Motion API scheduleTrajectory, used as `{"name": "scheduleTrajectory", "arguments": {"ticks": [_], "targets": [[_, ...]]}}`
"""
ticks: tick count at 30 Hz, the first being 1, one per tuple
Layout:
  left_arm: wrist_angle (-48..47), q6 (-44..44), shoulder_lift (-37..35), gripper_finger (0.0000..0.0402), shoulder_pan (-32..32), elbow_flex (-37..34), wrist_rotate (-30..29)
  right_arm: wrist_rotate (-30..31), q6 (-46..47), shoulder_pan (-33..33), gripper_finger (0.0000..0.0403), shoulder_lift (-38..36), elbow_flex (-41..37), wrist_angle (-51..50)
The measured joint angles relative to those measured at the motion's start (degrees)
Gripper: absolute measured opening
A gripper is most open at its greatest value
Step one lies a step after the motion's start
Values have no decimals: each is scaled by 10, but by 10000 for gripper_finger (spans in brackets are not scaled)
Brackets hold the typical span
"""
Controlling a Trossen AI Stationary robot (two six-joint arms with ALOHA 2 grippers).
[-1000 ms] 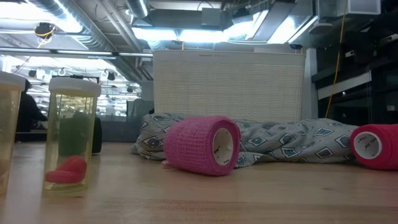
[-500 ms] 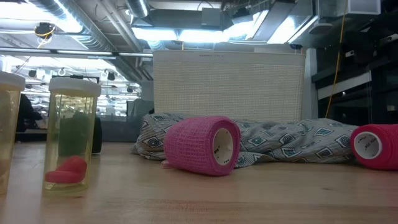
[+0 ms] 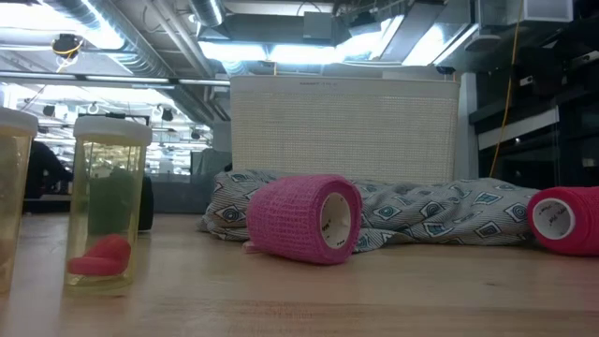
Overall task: Pick & Place Medicine items
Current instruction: Put the blue pill bottle into the orange bin
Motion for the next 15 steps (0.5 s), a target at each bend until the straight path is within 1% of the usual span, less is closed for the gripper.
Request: {"name": "scheduleTrajectory", "arguments": {"ticks": [3, 7, 15], "targets": [[25, 13, 0, 106, 6, -8, -3, 0, 0, 0, 224, 0, 0, 0], [25, 18, 0, 106, 14, -15, -2, 0, 0, 0, 224, 0, 0, 0], [31, 14, 0, 107, 14, -36, 21, 0, 0, 0, 224, 0, 0, 0]]}}
